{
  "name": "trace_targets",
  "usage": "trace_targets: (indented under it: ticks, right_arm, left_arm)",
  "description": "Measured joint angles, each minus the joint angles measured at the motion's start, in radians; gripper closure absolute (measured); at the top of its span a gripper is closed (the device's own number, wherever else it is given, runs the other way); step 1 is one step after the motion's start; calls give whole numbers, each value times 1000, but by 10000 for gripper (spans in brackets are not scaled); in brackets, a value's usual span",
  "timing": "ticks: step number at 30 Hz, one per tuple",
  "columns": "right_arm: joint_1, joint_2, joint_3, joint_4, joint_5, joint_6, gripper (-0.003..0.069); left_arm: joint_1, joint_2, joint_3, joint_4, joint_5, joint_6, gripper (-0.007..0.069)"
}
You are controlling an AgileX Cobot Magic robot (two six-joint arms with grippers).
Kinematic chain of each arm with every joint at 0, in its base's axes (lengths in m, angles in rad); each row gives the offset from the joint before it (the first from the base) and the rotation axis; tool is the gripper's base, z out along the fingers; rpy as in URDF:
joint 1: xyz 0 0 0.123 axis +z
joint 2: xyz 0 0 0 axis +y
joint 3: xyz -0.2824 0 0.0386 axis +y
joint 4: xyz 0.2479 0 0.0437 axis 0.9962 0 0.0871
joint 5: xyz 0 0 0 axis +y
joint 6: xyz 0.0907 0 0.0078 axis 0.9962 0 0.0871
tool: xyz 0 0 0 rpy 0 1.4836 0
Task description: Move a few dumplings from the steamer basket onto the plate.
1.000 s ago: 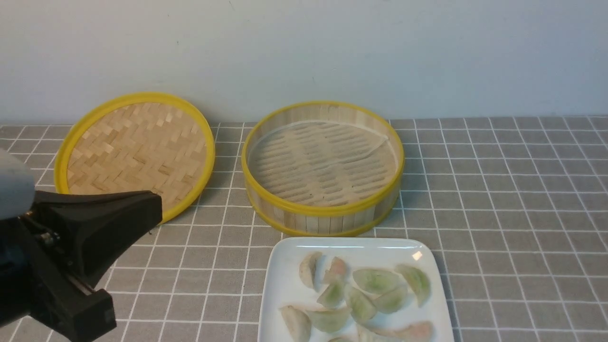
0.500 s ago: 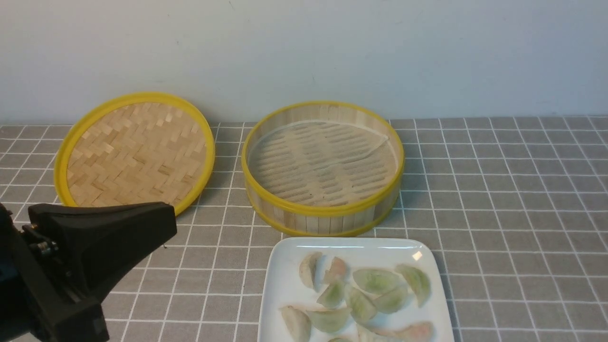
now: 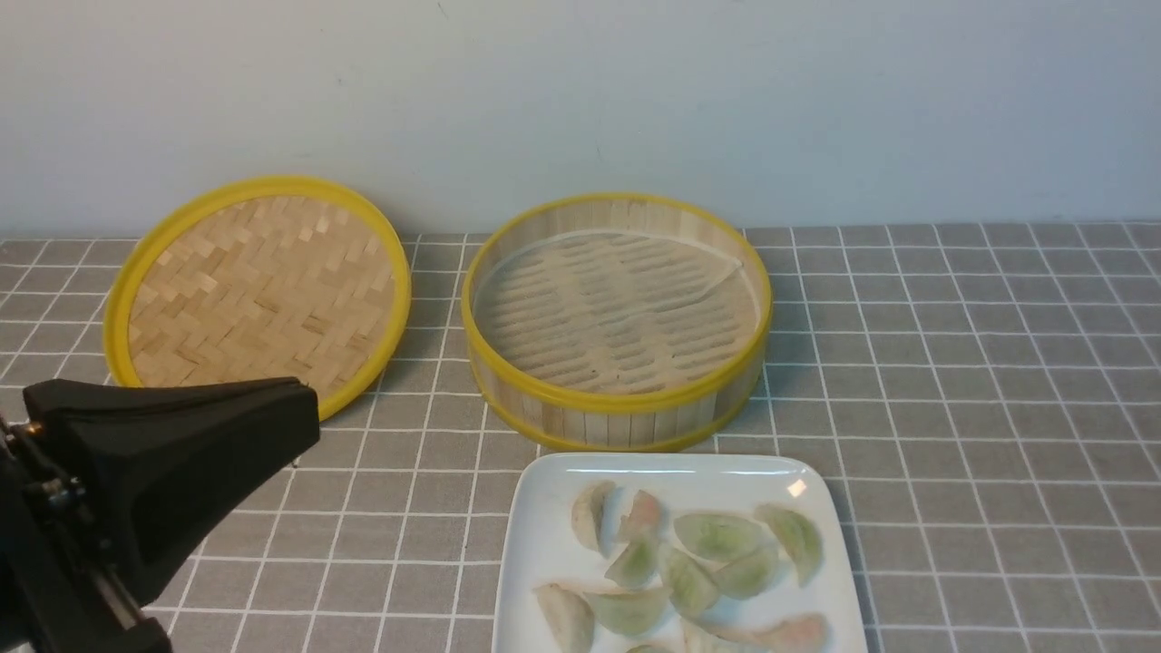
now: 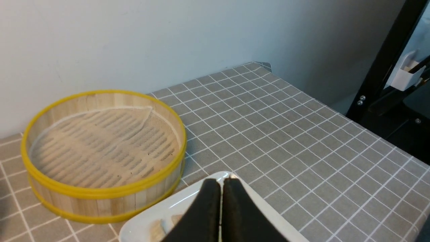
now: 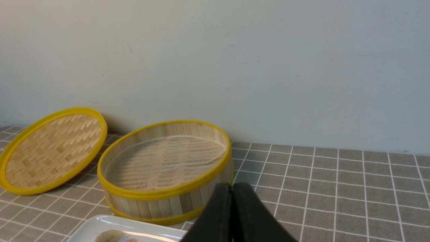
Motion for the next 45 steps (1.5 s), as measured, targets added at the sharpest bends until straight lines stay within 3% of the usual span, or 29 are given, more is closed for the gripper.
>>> trace_targets:
  ticks: [11,18,22,31,37,45]
  right_arm:
    - [0,0,0,-1,0,0,669]
    - [0,0,0,-1,0,0,669]
    - [0,0,0,-1,0,0,669]
    - [0,0,0,-1,0,0,669]
    - [0,0,0,-1,1,0,669]
    - [0,0,0,-1,2,0,669]
  left_arm:
    - [0,-165,0,63,0,24,629]
    - [20,-274,39,348,5,-219,629]
    - [128,-358,194,519,-31,-363,629]
    - [437,-554,611,547,-215,-386,629]
    - [467,-589,697,562,-175,-386,629]
    - [432,-589,698,585,-108,-378,629]
